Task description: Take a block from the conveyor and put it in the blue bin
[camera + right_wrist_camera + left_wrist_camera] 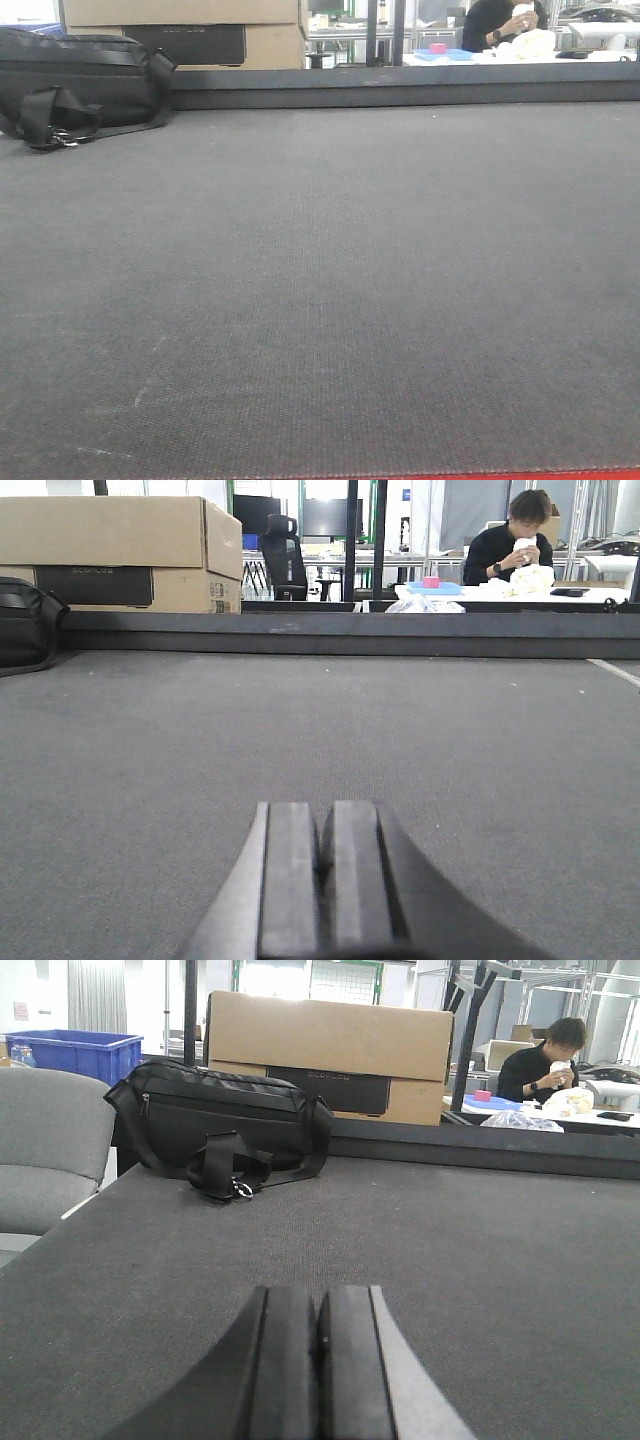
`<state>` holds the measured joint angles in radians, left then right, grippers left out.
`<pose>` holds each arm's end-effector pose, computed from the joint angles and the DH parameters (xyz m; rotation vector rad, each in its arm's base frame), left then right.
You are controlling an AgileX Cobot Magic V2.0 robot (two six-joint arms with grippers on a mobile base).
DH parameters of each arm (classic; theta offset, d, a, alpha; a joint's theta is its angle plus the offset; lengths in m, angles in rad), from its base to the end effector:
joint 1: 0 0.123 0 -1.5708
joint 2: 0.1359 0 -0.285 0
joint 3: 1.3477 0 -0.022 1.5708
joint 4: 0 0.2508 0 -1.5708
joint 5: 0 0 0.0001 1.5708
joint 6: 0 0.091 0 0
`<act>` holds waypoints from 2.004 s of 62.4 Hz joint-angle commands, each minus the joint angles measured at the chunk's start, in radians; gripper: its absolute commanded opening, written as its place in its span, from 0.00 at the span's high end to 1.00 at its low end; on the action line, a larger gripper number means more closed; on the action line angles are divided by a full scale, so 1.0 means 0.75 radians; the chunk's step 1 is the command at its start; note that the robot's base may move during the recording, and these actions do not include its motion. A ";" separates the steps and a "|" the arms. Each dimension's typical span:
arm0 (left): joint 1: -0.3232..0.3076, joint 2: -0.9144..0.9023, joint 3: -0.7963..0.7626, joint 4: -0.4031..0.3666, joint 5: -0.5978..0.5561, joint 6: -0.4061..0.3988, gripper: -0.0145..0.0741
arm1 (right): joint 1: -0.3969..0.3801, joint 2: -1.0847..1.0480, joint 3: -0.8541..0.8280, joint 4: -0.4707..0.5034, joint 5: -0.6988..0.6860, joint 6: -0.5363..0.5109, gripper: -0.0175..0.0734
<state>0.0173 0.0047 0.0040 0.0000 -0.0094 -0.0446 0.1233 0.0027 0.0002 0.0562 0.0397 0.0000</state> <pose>0.0568 0.0010 0.2124 -0.0459 1.4822 -0.0221 0.0562 0.0072 0.2094 -0.0531 1.5270 0.1449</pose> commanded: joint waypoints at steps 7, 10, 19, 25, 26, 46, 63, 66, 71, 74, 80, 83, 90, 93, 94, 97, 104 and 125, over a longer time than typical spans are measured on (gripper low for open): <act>0.000 -0.006 -0.005 -0.008 -0.022 -0.008 0.96 | 0.000 -0.004 0.000 -0.009 -0.033 -0.007 0.99; 0.000 -0.006 -0.005 -0.008 -0.022 -0.008 0.96 | 0.000 -0.004 0.000 -0.009 -0.033 -0.007 0.99; 0.000 -0.006 -0.005 -0.008 -0.022 -0.008 0.96 | 0.000 -0.004 0.000 -0.009 -0.033 -0.007 0.99; 0.000 -0.006 -0.005 -0.008 -0.022 -0.008 0.96 | 0.000 -0.004 0.000 -0.009 -0.033 -0.007 0.99; 0.000 -0.006 -0.005 -0.008 -0.022 -0.008 0.96 | 0.000 -0.004 0.000 -0.009 -0.033 -0.007 0.99; 0.000 -0.006 -0.005 -0.008 -0.022 -0.008 0.96 | 0.000 -0.004 0.000 -0.009 -0.033 -0.007 0.99; 0.000 -0.006 -0.029 0.000 -0.044 -0.008 0.96 | 0.000 -0.004 -0.016 -0.005 -0.296 0.000 0.99; 0.000 -0.006 -0.093 0.012 0.021 -0.008 0.96 | 0.000 -0.004 -0.073 -0.005 -0.257 0.000 0.99; 0.000 -0.006 -0.213 0.043 0.152 -0.008 0.96 | 0.000 -0.004 -0.224 -0.005 -0.087 0.000 0.99; 0.000 -0.006 -0.304 0.046 0.228 -0.008 0.96 | 0.000 -0.004 -0.306 -0.005 0.018 0.000 0.99; 0.000 0.055 -0.528 0.046 0.469 -0.008 0.96 | 0.000 0.035 -0.505 -0.005 0.292 0.000 0.99; 0.000 0.107 -0.620 0.050 0.588 -0.008 0.96 | 0.000 0.078 -0.581 -0.005 0.409 0.000 0.99; 0.000 0.284 -0.834 0.075 0.798 -0.008 0.96 | 0.000 0.239 -0.764 -0.005 0.575 0.000 0.99; 0.000 0.377 -0.924 0.091 0.877 -0.006 0.96 | 0.000 0.325 -0.846 -0.005 0.634 0.000 0.99; 0.000 0.403 -0.948 0.098 0.897 -0.006 0.96 | 0.000 0.351 -0.870 -0.005 0.661 0.000 0.99; 0.000 0.500 -1.029 0.117 0.959 -0.006 0.96 | 0.000 0.431 -0.952 -0.005 0.721 0.000 0.99; 0.000 0.740 -1.205 0.124 1.149 -0.006 0.96 | 0.000 0.674 -1.144 -0.004 0.937 0.000 0.99; 0.000 1.232 -1.383 0.118 1.345 -0.006 0.96 | 0.000 1.223 -1.428 -0.004 1.427 -0.007 0.99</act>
<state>0.0173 0.8665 -1.0246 0.0923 0.9910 -0.0460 0.1233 0.8625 -1.0480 0.0602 1.0535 0.0000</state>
